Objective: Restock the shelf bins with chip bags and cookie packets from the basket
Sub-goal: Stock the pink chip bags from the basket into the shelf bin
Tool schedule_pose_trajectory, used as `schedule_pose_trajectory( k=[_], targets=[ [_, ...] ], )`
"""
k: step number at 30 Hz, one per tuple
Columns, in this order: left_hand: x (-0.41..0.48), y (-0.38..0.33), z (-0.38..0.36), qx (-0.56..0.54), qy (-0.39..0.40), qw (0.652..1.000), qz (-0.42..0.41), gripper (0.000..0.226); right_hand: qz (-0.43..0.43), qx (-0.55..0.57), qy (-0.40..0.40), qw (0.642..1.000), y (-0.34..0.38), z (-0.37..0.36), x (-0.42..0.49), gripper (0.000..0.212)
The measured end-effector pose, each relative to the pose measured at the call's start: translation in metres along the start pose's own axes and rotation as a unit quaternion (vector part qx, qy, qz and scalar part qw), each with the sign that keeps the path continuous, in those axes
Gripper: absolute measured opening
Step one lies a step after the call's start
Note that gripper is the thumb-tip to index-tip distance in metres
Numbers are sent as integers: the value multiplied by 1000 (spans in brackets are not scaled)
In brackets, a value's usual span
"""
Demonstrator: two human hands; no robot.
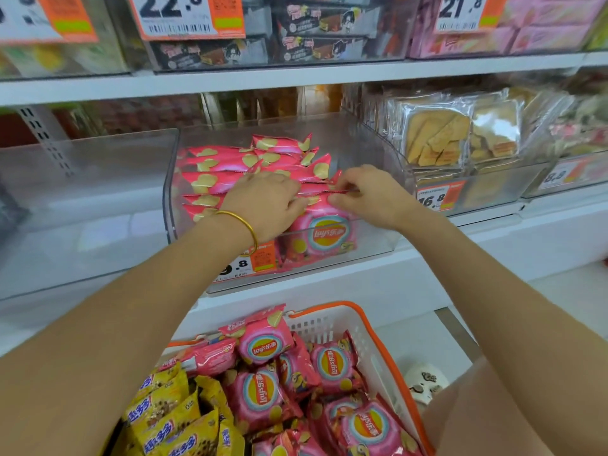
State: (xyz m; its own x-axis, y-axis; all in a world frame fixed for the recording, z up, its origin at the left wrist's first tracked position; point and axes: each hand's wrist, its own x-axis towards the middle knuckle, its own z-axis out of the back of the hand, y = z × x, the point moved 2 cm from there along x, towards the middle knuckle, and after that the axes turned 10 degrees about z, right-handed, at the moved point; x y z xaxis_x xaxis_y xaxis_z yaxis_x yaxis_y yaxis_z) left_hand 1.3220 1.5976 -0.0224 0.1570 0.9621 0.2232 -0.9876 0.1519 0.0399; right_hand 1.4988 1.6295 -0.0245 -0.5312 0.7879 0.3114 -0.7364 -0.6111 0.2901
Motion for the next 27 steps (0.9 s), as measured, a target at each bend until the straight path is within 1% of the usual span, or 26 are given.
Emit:
schedule_pose_trajectory(
  k=[4,6,7,8,10,11,12,13,14,15,16,17,18,19,20,21,22,23,24,25,27],
  targets=[
    [-3,0,0,45,-1,999,-3,41,-6,36,22,999,4,-16,-4,37],
    [-5,-2,0,58,2,998,0,43,-13,27,24,999,3,-17,-8,40],
    [-6,-3,-1,63,-5,998,-1,43,-5,7,-8,1000,4,-13,-13,41],
    [-6,-4,0,62,-16,998,-2,43,4,-12,-67,998,6,-7,-22,40],
    [-5,-5,2,47,-37,998,-3,42,17,-26,-227,973,16,4,-51,29],
    [-6,-5,2,39,-42,998,-2,42,11,-17,-274,962,22,3,-68,22],
    [-6,-6,2,35,-44,998,-3,43,-6,-1,-275,961,29,-3,-85,17],
    [-7,-7,1,33,-47,998,-4,43,-29,19,-217,976,33,-16,-98,15],
    [-8,-8,0,28,-55,998,-4,44,-46,28,-99,994,33,-36,-109,16],
    [-11,-10,0,18,-71,997,-6,47,-51,28,48,997,32,-56,-118,18],
    [-15,-13,1,3,-98,995,-12,52,-47,33,193,980,30,-82,-127,24],
    [-21,-16,2,-14,-130,991,-23,54,-44,43,318,946,31,-103,-137,35],
    [-29,-20,4,-33,-166,985,-40,52,-35,52,418,906,31,-122,-149,50],
    [-40,-26,4,-55,-200,976,-59,46,-18,44,497,866,30,-140,-161,69],
    [-51,-31,2,-79,-224,968,-77,39,2,14,558,830,26,-157,-172,88],
    [-65,-38,-3,-102,-235,962,-95,35,19,-27,604,796,23,-170,-183,102],
    [-81,-45,-11,-126,-232,958,-114,33,36,-65,631,772,19,-182,-192,111],
    [-97,-51,-22,-150,-215,956,-130,31,52,-101,644,757,17,-190,-200,117],
    [-111,-56,-35,-168,-186,958,-141,30,70,-127,643,752,17,-198,-205,120],
    [-124,-60,-50,-180,-147,962,-142,30,85,-142,634,755,17,-203,-209,121],
    [-142,-62,-77,-184,-63,973,-122,31,91,-129,612,774,17,-207,-209,114]
  ],
)
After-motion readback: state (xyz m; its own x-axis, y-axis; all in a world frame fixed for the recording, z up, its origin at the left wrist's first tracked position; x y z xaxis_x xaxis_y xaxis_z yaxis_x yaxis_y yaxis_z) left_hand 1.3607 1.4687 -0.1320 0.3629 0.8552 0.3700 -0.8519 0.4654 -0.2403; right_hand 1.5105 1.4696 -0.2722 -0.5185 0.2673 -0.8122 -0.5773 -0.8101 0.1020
